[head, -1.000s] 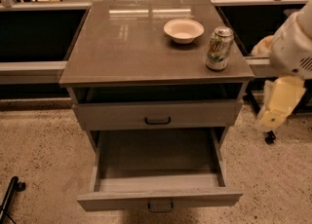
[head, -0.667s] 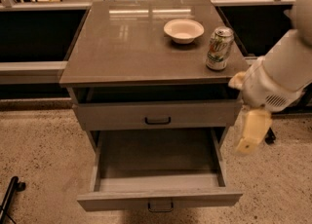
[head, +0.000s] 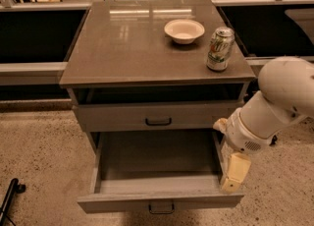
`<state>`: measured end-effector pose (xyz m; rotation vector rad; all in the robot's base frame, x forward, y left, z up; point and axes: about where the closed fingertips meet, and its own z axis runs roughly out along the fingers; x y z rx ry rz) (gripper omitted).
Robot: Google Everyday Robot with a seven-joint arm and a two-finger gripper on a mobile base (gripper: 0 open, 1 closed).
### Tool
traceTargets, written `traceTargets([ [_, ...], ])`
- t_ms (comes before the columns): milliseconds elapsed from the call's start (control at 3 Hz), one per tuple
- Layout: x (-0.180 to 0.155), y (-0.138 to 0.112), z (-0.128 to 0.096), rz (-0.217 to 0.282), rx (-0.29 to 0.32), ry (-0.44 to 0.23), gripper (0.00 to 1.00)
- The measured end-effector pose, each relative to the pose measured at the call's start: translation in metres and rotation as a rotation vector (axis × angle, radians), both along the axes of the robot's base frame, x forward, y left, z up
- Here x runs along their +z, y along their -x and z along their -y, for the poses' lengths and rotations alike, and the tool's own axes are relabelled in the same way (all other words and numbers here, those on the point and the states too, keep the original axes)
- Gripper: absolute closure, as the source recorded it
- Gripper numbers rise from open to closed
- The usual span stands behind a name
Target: Close middle drawer
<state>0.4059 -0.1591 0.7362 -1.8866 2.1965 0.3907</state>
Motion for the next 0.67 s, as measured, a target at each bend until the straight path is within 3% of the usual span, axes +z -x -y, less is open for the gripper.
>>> traceTargets([
  [667,-0.0094,0.0008,-0.0024,-0.022,0.021,-0.027,0.00],
])
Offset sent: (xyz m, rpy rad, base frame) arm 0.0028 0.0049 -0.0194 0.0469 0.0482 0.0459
